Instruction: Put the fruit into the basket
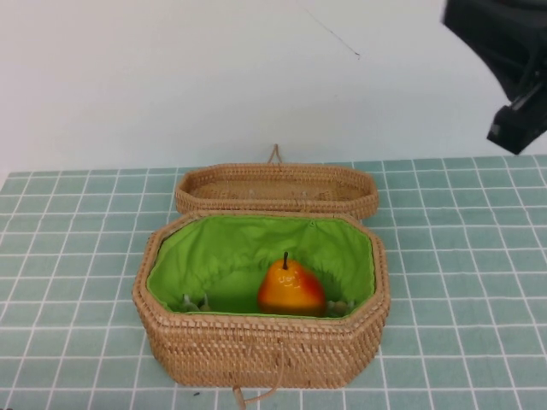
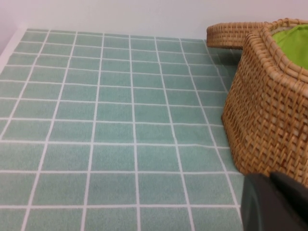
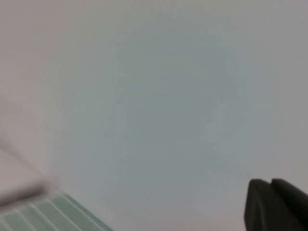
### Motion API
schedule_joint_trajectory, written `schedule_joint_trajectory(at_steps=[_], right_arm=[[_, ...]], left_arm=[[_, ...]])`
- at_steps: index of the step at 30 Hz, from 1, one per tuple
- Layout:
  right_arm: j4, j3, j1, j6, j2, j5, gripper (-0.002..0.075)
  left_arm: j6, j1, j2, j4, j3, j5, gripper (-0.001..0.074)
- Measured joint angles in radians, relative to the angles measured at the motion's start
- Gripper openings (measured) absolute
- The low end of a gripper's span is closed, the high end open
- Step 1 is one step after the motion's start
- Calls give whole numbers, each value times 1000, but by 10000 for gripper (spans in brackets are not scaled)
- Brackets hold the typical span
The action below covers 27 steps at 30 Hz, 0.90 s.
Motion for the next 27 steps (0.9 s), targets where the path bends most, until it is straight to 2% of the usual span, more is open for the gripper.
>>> schedule_joint_trajectory(at_steps=[2, 10, 17, 20, 27], right_arm=[[16, 0, 0, -62, 2, 140, -2], [24, 3, 3, -66, -56, 738, -2], [33, 3, -61, -55, -178, 1206, -2], [132, 3, -107, -56, -251, 1260, -2], [342, 44, -315, -58, -473, 1270, -2]], left_arm=[[0, 0, 0, 0, 0, 0, 0], [0, -2, 0, 8, 0, 0, 0], [0, -2, 0, 8, 0, 0, 0], [0, -2, 0, 8, 0, 0, 0], [0, -2, 0, 8, 0, 0, 0]])
